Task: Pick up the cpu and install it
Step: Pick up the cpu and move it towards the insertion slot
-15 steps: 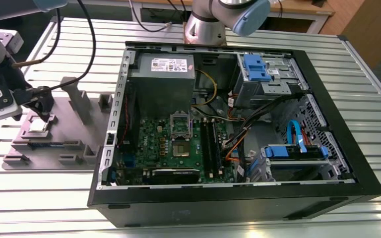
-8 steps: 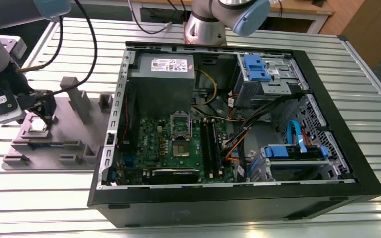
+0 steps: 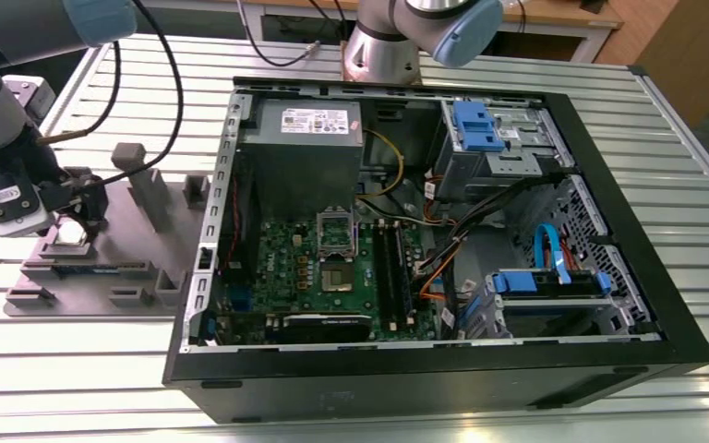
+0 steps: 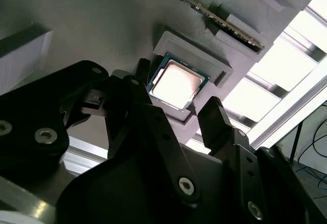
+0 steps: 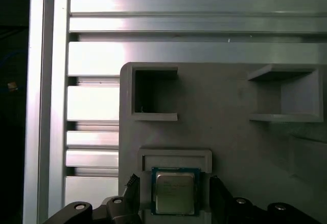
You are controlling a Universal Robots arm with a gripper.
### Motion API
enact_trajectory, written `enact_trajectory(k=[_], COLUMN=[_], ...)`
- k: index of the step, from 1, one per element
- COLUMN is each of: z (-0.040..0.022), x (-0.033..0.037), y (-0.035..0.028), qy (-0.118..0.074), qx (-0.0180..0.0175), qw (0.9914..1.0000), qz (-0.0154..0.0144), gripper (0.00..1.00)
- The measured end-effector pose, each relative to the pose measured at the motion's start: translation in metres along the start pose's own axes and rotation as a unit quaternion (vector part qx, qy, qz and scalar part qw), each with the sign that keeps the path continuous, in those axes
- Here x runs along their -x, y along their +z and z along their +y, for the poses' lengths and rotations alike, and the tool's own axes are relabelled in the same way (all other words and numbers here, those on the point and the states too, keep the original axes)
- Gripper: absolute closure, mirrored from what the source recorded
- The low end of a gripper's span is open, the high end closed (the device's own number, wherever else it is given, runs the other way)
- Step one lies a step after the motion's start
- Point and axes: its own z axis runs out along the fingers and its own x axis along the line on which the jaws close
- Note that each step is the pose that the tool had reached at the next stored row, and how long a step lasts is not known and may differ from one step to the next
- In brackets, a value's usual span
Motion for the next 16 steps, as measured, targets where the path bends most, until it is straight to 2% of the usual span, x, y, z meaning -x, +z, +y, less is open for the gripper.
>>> enact_trajectory(k=[4, 14, 16], z=[-0.0001, -0.0002, -0.0001], x=[0.0003, 0.0003, 0.0005], y=[0.0026, 0.0034, 0.0036], qy=[0.000, 0.000, 0.000], qx=[0.0001, 0.0000, -0.0010], qw=[1.00000, 1.00000, 1.00000], qz=[-0.0001, -0.0001, 0.0004], gripper=[0.35, 0.35, 0.35])
